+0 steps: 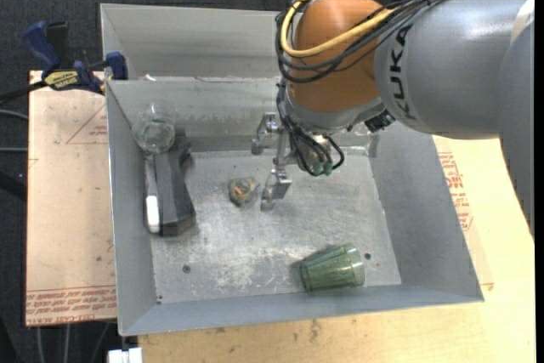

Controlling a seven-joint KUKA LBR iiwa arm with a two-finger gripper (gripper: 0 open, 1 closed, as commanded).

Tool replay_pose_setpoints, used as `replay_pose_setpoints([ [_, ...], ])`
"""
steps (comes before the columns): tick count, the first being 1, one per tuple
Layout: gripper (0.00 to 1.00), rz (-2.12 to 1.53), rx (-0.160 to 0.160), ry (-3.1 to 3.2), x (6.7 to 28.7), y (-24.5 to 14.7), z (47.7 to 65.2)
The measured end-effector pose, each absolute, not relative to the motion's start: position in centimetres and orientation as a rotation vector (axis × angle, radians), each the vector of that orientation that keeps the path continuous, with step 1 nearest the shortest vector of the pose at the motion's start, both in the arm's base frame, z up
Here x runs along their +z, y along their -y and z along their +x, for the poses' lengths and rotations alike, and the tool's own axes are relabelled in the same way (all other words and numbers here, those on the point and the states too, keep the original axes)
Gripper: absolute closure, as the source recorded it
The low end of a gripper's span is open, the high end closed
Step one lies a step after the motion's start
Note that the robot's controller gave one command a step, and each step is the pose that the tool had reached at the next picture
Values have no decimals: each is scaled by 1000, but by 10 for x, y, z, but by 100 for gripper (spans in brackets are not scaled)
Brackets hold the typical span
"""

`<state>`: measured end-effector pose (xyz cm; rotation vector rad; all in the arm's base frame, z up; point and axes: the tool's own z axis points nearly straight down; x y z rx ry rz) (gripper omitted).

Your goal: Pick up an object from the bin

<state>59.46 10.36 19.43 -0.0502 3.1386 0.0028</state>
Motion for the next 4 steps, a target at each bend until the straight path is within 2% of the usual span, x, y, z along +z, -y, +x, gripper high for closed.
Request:
replay_pose_setpoints([
  [1, 0, 15, 3, -3131, 150, -109, 610],
  [2, 100, -189, 8, -3137, 77, -92, 628],
  [3, 100, -188, 8, -3136, 78, -91, 628],
  [4, 100, -182, 2, -3136, 103, -101, 630],
])
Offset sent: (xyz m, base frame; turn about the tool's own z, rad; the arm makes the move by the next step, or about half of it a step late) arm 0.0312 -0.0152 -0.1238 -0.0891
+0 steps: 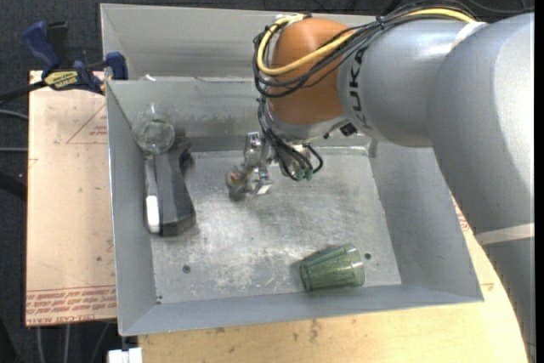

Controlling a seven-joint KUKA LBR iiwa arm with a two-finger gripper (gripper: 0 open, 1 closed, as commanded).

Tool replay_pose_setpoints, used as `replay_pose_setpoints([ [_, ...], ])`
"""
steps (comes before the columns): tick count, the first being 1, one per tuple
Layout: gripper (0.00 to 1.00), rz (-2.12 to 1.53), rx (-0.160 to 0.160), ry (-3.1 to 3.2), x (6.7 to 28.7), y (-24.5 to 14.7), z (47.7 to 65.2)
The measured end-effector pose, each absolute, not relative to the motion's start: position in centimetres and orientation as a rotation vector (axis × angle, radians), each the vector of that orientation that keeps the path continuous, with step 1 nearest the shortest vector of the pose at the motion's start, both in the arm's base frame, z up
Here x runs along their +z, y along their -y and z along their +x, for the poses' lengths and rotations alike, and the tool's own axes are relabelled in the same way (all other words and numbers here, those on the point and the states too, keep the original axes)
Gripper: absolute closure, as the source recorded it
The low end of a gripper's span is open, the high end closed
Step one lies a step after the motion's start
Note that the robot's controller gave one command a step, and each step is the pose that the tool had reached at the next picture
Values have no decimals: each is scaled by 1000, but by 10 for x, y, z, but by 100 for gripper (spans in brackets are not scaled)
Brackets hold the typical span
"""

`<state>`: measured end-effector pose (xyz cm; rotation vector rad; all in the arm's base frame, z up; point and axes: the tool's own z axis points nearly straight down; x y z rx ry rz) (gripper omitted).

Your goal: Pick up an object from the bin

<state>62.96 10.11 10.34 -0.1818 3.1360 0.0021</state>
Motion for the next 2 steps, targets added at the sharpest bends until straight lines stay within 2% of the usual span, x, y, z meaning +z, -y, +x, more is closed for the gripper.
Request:
replay_pose_setpoints([
  [1, 100, -166, 4, -3133, 127, -94, 629],
  [2, 100, -163, 1, -3138, 170, -95, 628],
])
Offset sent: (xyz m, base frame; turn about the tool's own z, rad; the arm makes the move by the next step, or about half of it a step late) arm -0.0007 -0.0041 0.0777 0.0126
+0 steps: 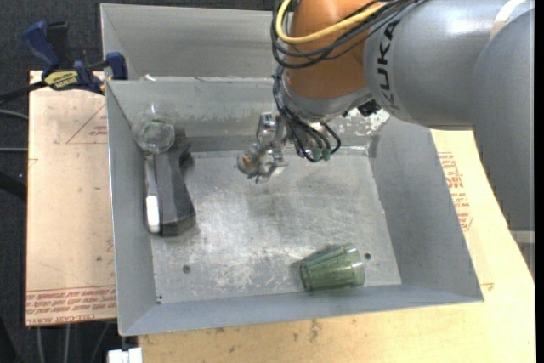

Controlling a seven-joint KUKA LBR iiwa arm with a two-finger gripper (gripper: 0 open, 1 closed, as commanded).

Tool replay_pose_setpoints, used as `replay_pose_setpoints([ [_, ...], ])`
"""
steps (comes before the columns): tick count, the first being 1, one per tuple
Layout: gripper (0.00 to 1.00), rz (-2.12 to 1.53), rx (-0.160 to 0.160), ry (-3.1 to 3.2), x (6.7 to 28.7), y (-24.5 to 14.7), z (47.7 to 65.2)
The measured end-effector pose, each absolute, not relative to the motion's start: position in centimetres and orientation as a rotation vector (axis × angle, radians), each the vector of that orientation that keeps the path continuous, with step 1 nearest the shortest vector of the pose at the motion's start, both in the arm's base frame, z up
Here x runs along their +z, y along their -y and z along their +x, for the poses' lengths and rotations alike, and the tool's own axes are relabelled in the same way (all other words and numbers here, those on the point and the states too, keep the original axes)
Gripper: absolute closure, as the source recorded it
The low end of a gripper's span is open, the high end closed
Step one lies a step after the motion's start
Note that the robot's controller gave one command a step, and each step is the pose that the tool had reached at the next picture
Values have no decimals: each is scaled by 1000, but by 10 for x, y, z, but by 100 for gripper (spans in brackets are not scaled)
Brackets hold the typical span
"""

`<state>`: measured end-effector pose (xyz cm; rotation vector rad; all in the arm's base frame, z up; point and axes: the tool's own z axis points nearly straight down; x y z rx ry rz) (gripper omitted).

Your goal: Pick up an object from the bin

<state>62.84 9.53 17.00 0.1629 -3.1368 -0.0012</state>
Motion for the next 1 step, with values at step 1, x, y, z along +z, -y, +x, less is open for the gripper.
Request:
replay_pose_setpoints([
  [1, 100, 180, -2, 3139, 203, -93, 626],
])
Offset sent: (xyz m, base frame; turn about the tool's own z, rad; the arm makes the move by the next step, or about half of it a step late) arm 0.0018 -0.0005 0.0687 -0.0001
